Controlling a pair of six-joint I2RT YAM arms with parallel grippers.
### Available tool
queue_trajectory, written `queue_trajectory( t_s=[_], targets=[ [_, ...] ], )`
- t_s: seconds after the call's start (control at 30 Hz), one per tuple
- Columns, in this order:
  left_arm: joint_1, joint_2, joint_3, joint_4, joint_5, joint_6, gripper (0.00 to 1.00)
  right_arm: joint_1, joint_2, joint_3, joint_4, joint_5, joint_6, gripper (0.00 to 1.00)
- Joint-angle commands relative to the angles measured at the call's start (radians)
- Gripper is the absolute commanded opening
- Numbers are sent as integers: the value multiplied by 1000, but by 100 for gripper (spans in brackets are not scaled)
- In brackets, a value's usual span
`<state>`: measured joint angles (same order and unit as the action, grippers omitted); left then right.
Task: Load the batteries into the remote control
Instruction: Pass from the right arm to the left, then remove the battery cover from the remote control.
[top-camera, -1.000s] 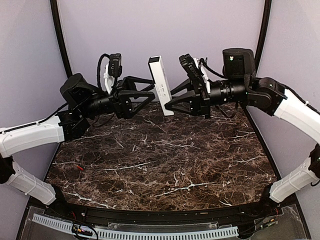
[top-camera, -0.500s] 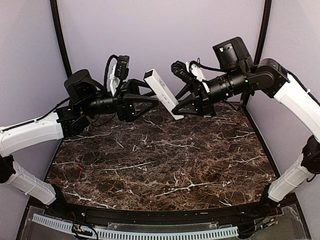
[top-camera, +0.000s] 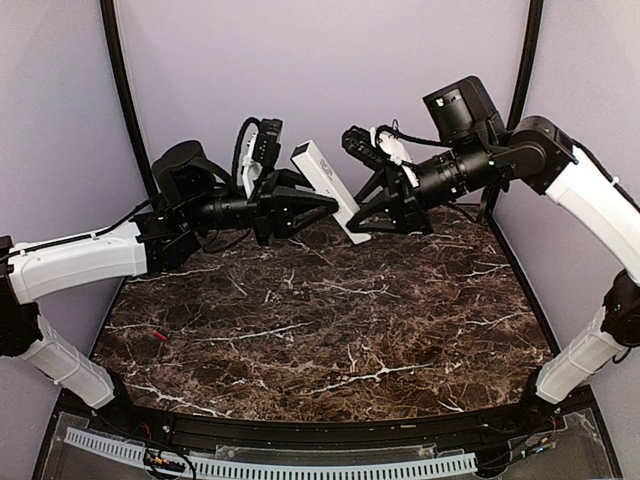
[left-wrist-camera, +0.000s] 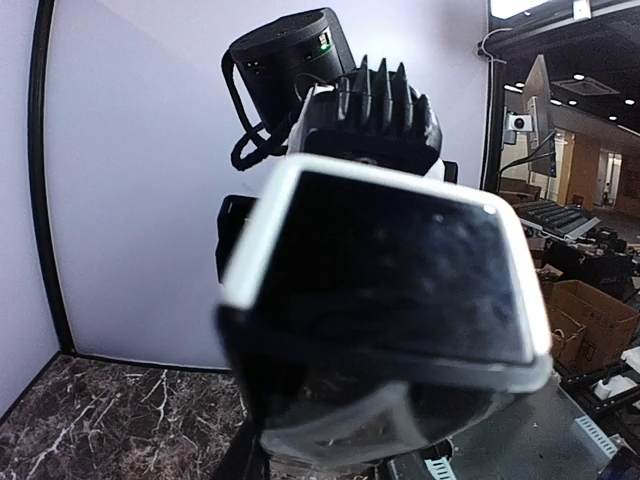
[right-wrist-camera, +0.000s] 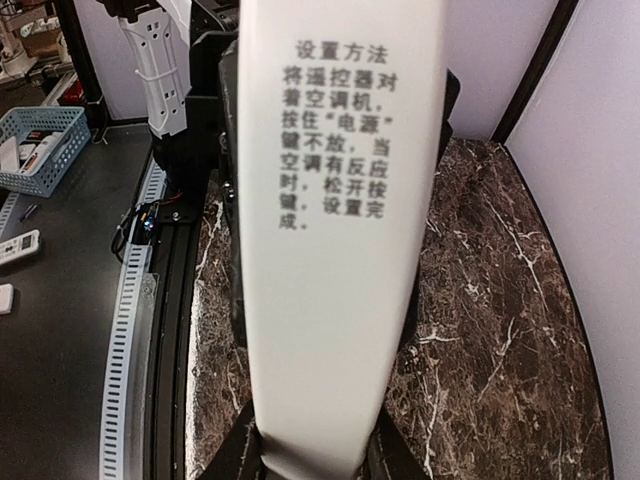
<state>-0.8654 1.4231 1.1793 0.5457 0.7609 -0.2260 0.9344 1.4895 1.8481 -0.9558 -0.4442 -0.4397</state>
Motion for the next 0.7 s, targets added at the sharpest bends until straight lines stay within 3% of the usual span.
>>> queue_trajectory(
  t_s=[0.0,0.03,0.13,0.23,0.37,0.43,0.5,0.57,0.67],
  targets=[
    [-13,11,28,43,22,-51,11,14,-7,18,41,-42,-47,0],
    [-13,13,25,68,24,-60,3,13,-12,13,45,-45,-49,0],
    [-14,9,-6,139,12,-127,0,14,-44,-20,95,-29,-52,2],
    [-14,0,-27,212,-62,-236,0,14,-122,-133,232,25,-66,59],
    [-14,-8,-25,275,-145,-383,0,14,-316,-444,660,93,-158,89],
    [-14,1,-31,332,-154,-447,0,14,-401,-638,966,66,-257,91],
    [-14,13,-31,375,-154,-486,0,14,-438,-799,1193,-33,-437,87],
    [-14,32,-20,385,-145,-513,0,13,-428,-886,1343,-95,-572,83],
    [-14,46,-6,397,-121,-542,0,14,-356,-873,1449,-53,-548,84]
  ],
)
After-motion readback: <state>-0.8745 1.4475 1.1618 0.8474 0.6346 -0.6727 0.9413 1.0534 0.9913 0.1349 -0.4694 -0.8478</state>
